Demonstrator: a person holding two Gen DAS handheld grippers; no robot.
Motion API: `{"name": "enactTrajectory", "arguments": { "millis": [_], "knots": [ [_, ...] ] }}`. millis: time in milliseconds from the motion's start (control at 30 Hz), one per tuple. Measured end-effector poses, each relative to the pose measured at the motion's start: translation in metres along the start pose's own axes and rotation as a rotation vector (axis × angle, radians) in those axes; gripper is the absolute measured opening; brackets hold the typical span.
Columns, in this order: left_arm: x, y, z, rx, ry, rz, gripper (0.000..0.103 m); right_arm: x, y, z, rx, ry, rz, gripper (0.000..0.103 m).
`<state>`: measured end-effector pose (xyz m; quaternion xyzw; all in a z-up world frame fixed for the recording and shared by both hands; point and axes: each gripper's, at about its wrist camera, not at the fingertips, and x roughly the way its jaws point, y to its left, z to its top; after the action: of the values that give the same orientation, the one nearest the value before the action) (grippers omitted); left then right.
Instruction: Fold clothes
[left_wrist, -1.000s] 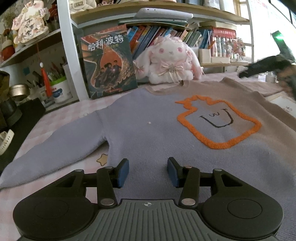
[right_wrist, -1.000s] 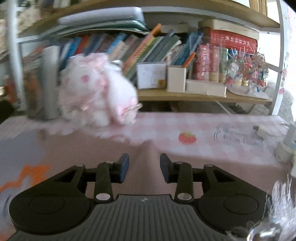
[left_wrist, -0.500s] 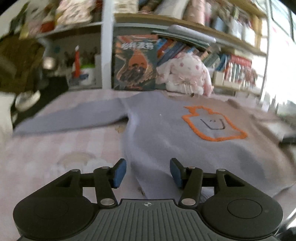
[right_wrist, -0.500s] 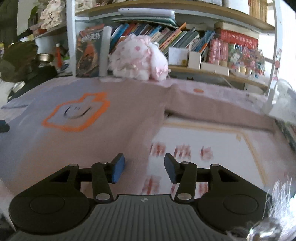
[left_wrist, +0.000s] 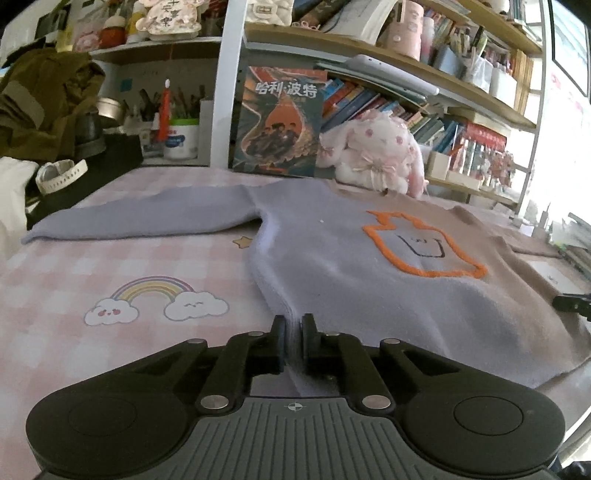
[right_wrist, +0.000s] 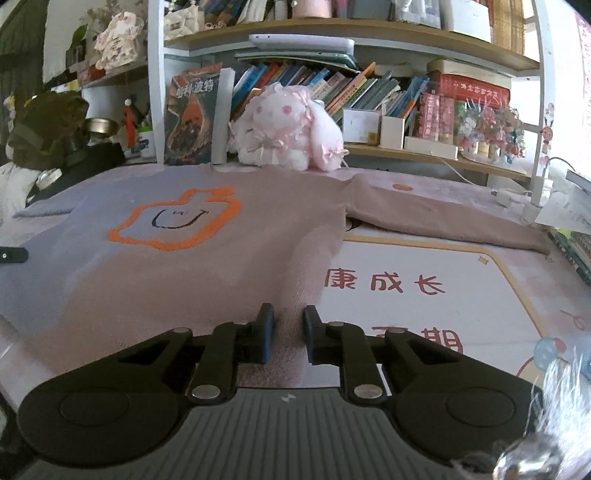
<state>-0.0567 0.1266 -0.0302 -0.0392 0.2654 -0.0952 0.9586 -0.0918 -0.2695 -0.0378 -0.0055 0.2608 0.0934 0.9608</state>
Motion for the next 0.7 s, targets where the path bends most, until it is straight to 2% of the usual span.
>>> {"name": "enactTrajectory", "arguments": {
  "millis": [133, 700],
  "knots": [
    [0.0001, -0.0085, -0.0017, 0.042, -0.004, 0.032, 0.007, 0.0001, -0.0008, -0.0015, 0.008, -0.007, 0.003, 0.016],
    [-0.0026, -0.0117, -0.0067, 0.036, -0.026, 0.048, 0.010, 0.0004, 0.0008, -0.0031, 0.010, -0.022, -0.016, 0.017]
  ]
}}
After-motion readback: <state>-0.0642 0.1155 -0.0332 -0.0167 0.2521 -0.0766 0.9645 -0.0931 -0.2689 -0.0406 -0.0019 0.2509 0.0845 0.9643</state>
